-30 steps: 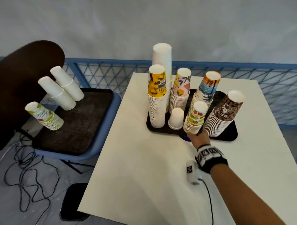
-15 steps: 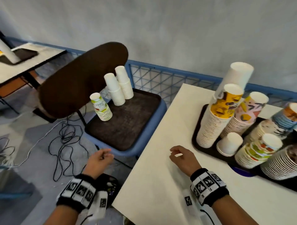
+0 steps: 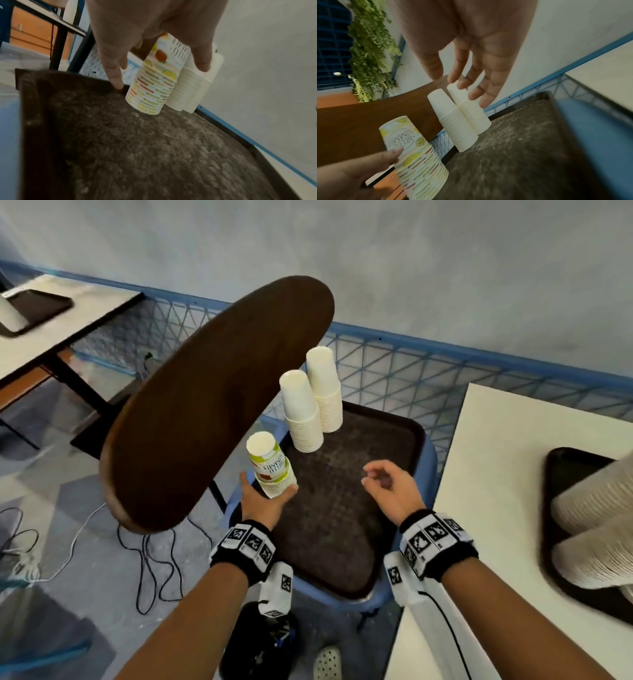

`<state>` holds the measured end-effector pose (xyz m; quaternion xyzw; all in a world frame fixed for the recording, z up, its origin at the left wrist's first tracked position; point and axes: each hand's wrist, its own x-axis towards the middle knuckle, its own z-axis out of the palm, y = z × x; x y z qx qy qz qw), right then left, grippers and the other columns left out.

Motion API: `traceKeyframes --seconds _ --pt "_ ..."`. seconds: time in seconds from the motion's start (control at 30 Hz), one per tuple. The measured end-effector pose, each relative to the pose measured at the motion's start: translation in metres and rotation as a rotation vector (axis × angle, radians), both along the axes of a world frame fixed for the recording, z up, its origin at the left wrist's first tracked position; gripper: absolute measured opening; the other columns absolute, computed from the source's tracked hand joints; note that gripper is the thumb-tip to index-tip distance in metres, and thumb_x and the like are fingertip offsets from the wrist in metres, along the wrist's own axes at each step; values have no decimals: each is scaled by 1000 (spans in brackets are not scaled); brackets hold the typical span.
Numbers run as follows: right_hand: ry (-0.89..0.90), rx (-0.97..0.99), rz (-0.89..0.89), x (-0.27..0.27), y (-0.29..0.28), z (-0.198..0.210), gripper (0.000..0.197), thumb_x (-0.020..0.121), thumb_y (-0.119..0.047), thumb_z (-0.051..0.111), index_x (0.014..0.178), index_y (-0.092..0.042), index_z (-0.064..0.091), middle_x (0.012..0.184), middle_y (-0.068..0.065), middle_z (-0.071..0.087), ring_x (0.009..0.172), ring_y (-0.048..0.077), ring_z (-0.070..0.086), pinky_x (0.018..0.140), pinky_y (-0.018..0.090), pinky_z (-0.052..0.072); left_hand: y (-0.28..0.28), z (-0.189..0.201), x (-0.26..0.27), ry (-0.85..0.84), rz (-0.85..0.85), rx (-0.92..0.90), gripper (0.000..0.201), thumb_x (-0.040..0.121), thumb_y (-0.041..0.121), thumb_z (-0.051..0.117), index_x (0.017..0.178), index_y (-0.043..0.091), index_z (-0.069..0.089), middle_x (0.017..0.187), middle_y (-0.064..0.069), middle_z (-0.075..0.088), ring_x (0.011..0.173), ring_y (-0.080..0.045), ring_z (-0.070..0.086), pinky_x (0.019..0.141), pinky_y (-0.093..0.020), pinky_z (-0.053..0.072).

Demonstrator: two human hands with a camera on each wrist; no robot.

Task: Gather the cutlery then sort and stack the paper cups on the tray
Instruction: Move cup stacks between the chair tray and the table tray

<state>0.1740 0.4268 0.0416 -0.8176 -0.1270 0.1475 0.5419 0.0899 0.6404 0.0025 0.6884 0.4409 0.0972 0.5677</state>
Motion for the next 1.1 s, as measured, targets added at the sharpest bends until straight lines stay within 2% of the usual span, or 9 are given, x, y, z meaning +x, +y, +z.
traceKeyframes --seconds 0.07,0.13,0.27,0.4,0.53,0.7,0.83,0.93,1.1 --pt "-50 62 -60 19 28 2 16 80 -2 65 94 -9 62 76 0 54 56 -2 47 62 4 39 13 -24 13 -78 -22 -53 136 39 50 90 146 28 8 147 -11 38 133 -30 41 109 -54 33" --pt "-70 88 -101 40 58 1 21 79 -4 66 99 -6 61 78 -2 54 58 -3 47 64 6 39 30 -59 27 -105 -82 -57 130 35 53 89 140 17 22 132 -17 50 121 -35 51 105 -55 38" --pt "-1 18 -65 71 105 -10 48 79 -21 70 123 -14 52 119 6 55 98 18 53 88 25 42 27 -34 36 -108 -95 11 103 52 8 88 137 11 30 129 -10 54 118 -26 54 104 -41 42" --pt "71 4 -30 80 130 -19 71 80 -29 70 141 -17 35 144 7 43 131 23 41 109 33 34 25 -36 38 -3 -114 67 90 56 21 88 132 14 39 130 -6 57 120 -26 54 104 -42 43" --pt "20 104 -49 79 159 -27 76 76 -22 74 140 -20 33 135 5 50 114 8 42 96 16 31 29 -40 38 5 -114 89 78 60 21 85 126 15 44 129 -5 58 117 -24 56 101 -36 44" --pt "42 27 -138 83 178 -43 87 66 -29 80 138 -25 32 131 12 38 123 28 42 105 33 33 33 -40 35 -131 -40 65 79 58 9 84 126 13 44 125 -6 58 111 -20 58 98 -32 44" --pt "120 186 -58 86 177 -50 93 54 -30 80 133 -22 31 125 3 45 116 20 45 102 35 39 38 -42 34 -186 -52 21 82 52 13 86 123 7 48 121 -5 59 109 -21 59 93 -28 45" --pt "192 250 -34 89 178 -51 90 61 -17 80 136 -19 31 125 2 47 113 14 43 94 27 36 42 -43 33 -242 -62 -22 91 42 26 81 124 4 49 119 -6 61 108 -22 60 95 -31 46" --pt "195 253 -20 83 178 -48 89 50 -23 78 130 -21 40 118 0 51 111 16 47 93 31 40 40 -42 32 -270 -106 -2 81 43 23 83 116 16 51 116 -4 61 101 -14 60 86 -18 46"
